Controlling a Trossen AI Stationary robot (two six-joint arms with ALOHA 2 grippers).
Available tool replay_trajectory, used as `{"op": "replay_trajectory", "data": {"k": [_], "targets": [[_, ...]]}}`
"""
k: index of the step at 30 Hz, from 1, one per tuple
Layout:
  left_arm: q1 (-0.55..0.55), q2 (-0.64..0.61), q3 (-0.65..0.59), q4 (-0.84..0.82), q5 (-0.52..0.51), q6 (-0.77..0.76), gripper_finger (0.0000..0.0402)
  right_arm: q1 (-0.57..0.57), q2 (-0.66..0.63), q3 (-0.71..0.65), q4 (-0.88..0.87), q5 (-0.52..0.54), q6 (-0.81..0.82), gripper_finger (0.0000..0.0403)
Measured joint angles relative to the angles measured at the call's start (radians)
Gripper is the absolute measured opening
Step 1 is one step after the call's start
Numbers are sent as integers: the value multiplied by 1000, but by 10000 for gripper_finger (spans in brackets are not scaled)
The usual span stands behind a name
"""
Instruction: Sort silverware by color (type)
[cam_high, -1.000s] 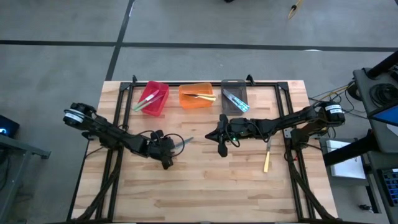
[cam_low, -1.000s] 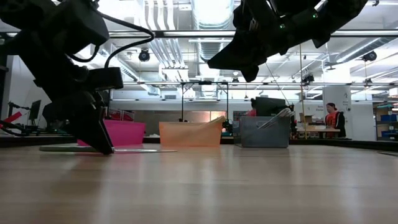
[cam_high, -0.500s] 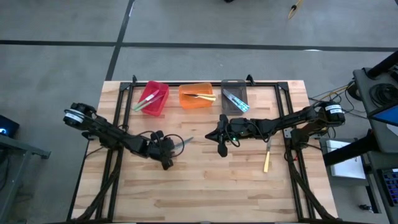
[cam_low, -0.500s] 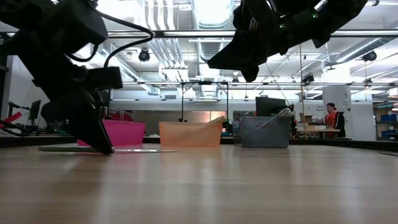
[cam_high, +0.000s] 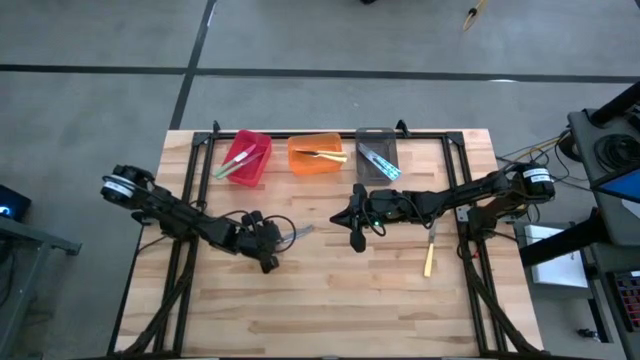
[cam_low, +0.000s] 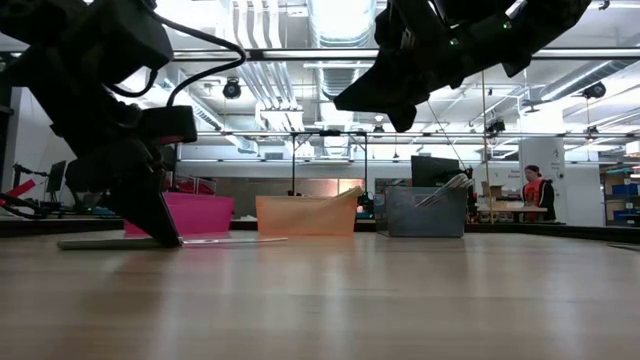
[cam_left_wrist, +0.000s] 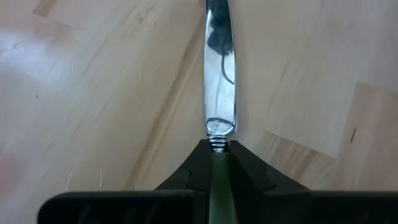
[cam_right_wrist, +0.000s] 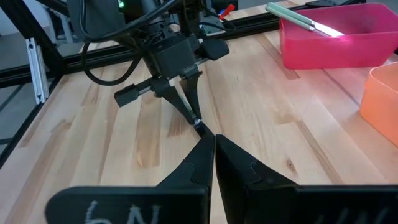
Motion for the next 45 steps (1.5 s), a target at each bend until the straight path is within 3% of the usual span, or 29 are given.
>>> {"op": "replay_trajectory", "data": {"k": [20, 24, 32, 37, 45], "targets": [[0, -204, 10, -88, 7, 11, 4, 0, 0, 0, -48, 0, 0, 9], [-3, -212, 10, -87, 83, 121, 2, 0, 0, 0, -48, 0, 0, 9], [7, -213, 10, -87, 81, 305, 2, 0, 0, 0, -48, 0, 0, 9], [23, -213, 10, -117, 137, 352, 37, 0, 0, 0, -48, 0, 0, 9], [31, -194, 9, -131, 127, 415, 132, 0, 0, 0, -48, 0, 22, 9]]}}
